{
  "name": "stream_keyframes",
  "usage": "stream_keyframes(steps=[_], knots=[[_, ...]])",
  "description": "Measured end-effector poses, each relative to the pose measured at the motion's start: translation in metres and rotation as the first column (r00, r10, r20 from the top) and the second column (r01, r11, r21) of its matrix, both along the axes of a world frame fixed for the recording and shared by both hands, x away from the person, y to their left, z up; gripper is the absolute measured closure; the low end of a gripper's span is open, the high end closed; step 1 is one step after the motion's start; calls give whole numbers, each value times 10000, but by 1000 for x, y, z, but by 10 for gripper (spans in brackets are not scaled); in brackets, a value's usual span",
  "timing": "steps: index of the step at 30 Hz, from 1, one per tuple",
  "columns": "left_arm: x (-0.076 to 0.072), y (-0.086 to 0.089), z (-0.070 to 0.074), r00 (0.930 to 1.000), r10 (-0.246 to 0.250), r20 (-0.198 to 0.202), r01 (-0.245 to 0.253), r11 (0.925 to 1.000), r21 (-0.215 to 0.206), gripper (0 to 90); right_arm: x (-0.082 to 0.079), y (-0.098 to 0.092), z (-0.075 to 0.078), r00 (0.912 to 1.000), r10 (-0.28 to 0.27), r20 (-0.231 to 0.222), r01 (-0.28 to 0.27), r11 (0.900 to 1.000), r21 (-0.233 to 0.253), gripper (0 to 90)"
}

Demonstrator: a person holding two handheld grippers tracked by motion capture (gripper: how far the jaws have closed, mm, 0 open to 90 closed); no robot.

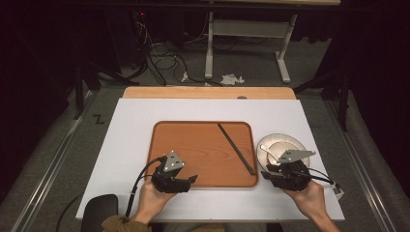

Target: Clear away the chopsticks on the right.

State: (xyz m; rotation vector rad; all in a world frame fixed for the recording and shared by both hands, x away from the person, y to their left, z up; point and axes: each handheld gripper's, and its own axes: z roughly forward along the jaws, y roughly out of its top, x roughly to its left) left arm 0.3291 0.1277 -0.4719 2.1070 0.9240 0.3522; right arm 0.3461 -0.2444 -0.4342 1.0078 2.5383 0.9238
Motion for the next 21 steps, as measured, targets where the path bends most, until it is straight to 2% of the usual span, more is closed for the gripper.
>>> stream_keyframes(steps=[3, 4, 9, 13, 21], knots=[[0, 0, 0, 10000, -11, -9, 11, 10000, 10, 357, -5, -2, -5, 9998, -38, 177, 37, 10000, 79, 659], [0, -1, 0, 10000, -15, -12, 15, 10000, 13, 357, -6, -3, -6, 10000, -17, 47, 16, 9999, 123, 658], [0, 0, 0, 10000, -4, -3, 4, 10000, -3, 357, -7, -4, -15, 10000, 25, 67, -25, 10000, 3, 657], [0, -1, 0, 10000, -27, -12, 28, 10000, 8, 357, -9, -4, -18, 10000, 61, 14, -61, 9999, 96, 653], [-1, -3, -1, 9999, -138, -54, 138, 9999, 75, 356, -12, 4, -35, 9996, 283, -78, -286, 9987, -432, 656]])
